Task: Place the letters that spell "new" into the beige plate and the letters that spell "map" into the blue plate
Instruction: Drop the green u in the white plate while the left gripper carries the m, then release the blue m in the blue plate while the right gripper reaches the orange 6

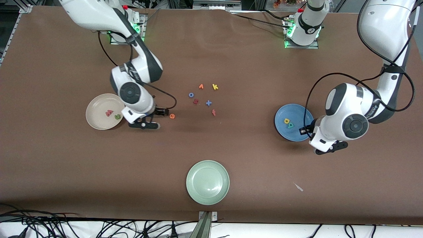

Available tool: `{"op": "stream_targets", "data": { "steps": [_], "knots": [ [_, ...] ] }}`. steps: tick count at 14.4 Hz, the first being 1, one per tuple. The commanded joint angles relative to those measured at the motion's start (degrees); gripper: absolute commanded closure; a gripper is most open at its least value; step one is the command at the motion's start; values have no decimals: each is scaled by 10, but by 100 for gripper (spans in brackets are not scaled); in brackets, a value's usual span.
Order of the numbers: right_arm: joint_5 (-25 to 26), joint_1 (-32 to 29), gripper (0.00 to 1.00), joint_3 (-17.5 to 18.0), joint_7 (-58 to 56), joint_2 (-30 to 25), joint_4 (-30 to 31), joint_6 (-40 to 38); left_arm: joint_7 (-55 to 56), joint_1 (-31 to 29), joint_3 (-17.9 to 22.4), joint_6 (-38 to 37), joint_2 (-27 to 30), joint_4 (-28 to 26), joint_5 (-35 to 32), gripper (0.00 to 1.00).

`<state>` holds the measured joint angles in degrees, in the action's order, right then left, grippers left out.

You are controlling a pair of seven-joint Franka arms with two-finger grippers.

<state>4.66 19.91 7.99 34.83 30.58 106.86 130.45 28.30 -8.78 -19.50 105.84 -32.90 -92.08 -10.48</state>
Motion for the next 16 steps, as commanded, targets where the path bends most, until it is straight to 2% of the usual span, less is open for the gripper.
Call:
{"op": "stream_targets", "data": {
  "steps": [1, 2, 6, 7, 8, 9, 10, 11, 13, 16],
  "knots": [
    [-4, 28, 0, -3, 51, 49, -48, 21, -56, -12, -6, -12, 1, -33, -13, 100],
    [-4, 35, 0, -3, 64, 54, -53, 22, -66, -12, -6, -11, 1, -46, -11, 96],
    [-5, 39, 0, -3, 67, 65, -48, 38, -67, 2, -9, -2, -24, -57, -11, 94],
    [-5, 39, 0, -3, 67, 69, -47, 45, -67, 7, -9, 5, -28, -57, -11, 86],
    [-5, 39, 0, -3, 67, 69, -47, 46, -68, 7, -9, 8, -30, -55, -16, 51],
    [-5, 39, 1, -3, 67, 69, -45, 46, -69, 7, -9, 14, -37, -52, -16, 5],
    [-5, 39, 2, -3, 67, 69, -43, 51, -89, 7, -8, 19, -41, -50, -31, 0],
    [-5, 39, 6, -3, 66, 69, -38, 55, -120, 8, -9, 19, -40, -46, -58, 0],
    [-4, 38, 16, -3, 65, 69, -33, 59, -149, 3, -11, 12, -27, -25, -58, 0],
    [-4, 39, 27, -3, 62, 69, -28, 60, -150, 3, -15, 10, 33, -22, -58, 0]
  ]
}}
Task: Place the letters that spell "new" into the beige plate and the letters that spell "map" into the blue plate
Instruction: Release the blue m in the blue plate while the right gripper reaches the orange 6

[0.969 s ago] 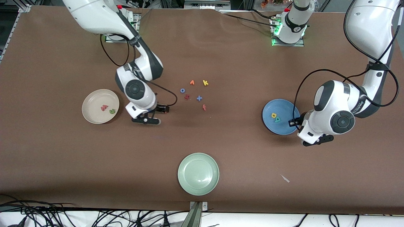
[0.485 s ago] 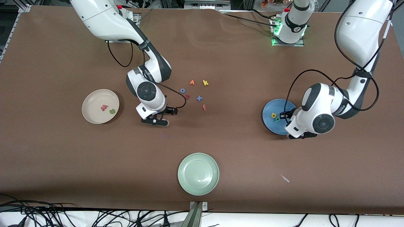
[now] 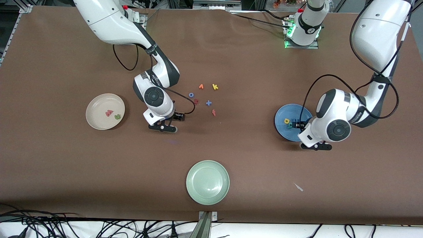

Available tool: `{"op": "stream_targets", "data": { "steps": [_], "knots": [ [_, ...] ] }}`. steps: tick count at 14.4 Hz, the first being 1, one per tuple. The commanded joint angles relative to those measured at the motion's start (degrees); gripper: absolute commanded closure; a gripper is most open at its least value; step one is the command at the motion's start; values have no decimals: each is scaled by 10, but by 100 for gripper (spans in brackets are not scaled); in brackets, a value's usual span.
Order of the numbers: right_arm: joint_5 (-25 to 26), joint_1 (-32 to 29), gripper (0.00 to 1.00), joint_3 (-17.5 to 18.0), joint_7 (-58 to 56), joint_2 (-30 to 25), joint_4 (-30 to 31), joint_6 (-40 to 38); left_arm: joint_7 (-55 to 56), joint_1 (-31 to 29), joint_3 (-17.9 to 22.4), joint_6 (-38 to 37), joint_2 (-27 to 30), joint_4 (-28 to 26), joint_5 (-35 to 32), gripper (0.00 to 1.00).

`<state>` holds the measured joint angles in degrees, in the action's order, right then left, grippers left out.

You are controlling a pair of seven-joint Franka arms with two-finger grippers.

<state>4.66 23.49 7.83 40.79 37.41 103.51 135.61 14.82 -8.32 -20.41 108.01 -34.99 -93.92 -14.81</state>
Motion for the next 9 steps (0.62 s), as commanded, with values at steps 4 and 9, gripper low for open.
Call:
{"op": "stream_targets", "data": {
  "steps": [4, 9],
  "knots": [
    [-4, 2, 37, -2, -1, -4, 13, 8, -36, -2, -15, -24, 102, 35, -9, 0],
    [-4, 2, 51, -2, -5, -5, 13, 7, -78, 1, -24, -116, 138, 143, 12, 0]
  ]
}}
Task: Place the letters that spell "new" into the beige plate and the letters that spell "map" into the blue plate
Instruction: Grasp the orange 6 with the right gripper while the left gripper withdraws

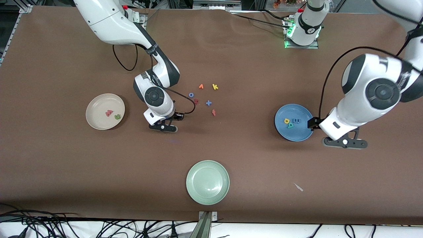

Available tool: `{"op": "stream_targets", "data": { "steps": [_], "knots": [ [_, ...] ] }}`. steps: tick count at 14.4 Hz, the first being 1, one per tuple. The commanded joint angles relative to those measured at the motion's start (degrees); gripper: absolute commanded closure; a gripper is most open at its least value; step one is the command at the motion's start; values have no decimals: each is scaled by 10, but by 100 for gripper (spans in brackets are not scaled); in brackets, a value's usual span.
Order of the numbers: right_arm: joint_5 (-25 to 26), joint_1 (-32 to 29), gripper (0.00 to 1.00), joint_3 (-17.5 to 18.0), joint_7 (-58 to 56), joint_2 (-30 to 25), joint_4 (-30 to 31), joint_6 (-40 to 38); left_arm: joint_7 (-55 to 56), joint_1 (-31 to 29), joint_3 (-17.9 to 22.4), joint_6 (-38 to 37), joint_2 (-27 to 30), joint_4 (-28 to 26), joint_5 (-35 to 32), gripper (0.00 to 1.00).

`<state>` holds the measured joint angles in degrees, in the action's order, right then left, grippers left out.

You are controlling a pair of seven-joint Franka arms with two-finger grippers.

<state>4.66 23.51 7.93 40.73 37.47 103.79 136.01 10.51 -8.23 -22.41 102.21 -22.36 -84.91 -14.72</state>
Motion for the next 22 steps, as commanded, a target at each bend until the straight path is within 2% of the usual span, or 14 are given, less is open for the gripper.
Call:
{"op": "stream_targets", "data": {
  "steps": [1, 3, 4, 6, 9, 10, 14, 18, 19, 22],
  "knots": [
    [-4, 2, 53, -3, -5, -6, 11, 3, -50, 7, -2, -67, 38, 61, 31, 0],
    [-4, 2, 57, -3, -6, -6, 14, 4, -60, 22, 19, -96, 86, 62, 77, 0],
    [-4, 2, 61, -3, -11, -6, 15, 4, -80, 43, 59, -115, 107, 61, 101, 0],
    [-4, 2, 65, -3, -12, -6, 16, 4, -109, 114, 152, -111, 156, 17, 109, 0],
    [-4, 2, 73, -3, -17, -6, 15, 2, -142, 152, 238, -107, 178, -13, 145, 0],
    [-4, 2, 76, -3, -19, -8, 11, 0, -170, 160, 256, -101, 187, -35, 157, 0],
    [-6, -7, 80, -5, -58, -21, -15, -56, -177, 161, 258, -35, 253, -132, 150, 0],
    [-7, -49, 80, -9, -153, -45, -17, -110, -176, 155, 255, -36, 254, -129, 150, 0],
    [-7, -53, 80, -15, -177, -51, -15, -125, -176, 154, 244, -39, 254, -126, 150, 0],
    [-7, -53, 80, -54, -260, -90, 16, -146, -177, 144, 228, -54, 253, -115, 133, 0]
  ]
}}
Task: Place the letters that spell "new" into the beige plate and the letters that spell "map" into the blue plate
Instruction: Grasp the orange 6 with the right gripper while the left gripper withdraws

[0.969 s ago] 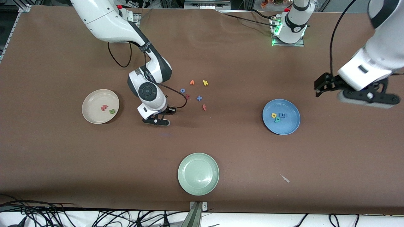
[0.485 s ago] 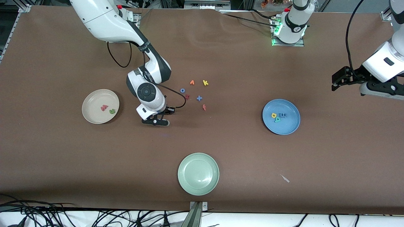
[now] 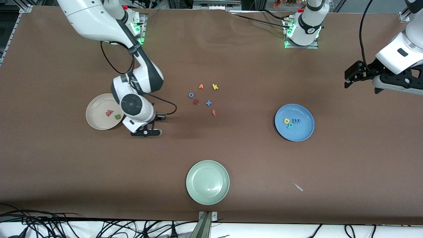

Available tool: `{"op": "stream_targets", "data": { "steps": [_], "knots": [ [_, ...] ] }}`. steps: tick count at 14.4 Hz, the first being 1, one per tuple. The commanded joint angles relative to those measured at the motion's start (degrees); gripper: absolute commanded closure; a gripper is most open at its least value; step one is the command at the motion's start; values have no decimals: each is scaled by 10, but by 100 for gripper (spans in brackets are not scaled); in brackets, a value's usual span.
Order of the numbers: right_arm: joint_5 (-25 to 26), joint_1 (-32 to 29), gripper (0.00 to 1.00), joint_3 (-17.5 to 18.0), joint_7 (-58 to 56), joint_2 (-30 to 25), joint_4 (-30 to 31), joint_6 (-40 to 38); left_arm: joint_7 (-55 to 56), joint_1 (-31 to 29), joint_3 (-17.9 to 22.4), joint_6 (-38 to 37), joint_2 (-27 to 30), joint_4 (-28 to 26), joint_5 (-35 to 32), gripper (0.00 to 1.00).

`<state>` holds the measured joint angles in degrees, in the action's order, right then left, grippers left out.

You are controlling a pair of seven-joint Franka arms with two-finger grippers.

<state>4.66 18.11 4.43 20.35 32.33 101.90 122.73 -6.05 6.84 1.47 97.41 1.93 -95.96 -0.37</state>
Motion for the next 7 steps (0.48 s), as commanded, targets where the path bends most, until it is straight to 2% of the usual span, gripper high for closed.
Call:
{"op": "stream_targets", "data": {
  "steps": [1, 7],
  "knots": [
    [-7, 1, 80, -36, -91, -55, 54, -11, -12, -7, -12, -9, 10, -3, -10, 0],
    [-7, 1, 80, -119, -244, -140, 158, 5, -12, -7, -9, -26, 2, 21, -10, 0]
  ]
}}
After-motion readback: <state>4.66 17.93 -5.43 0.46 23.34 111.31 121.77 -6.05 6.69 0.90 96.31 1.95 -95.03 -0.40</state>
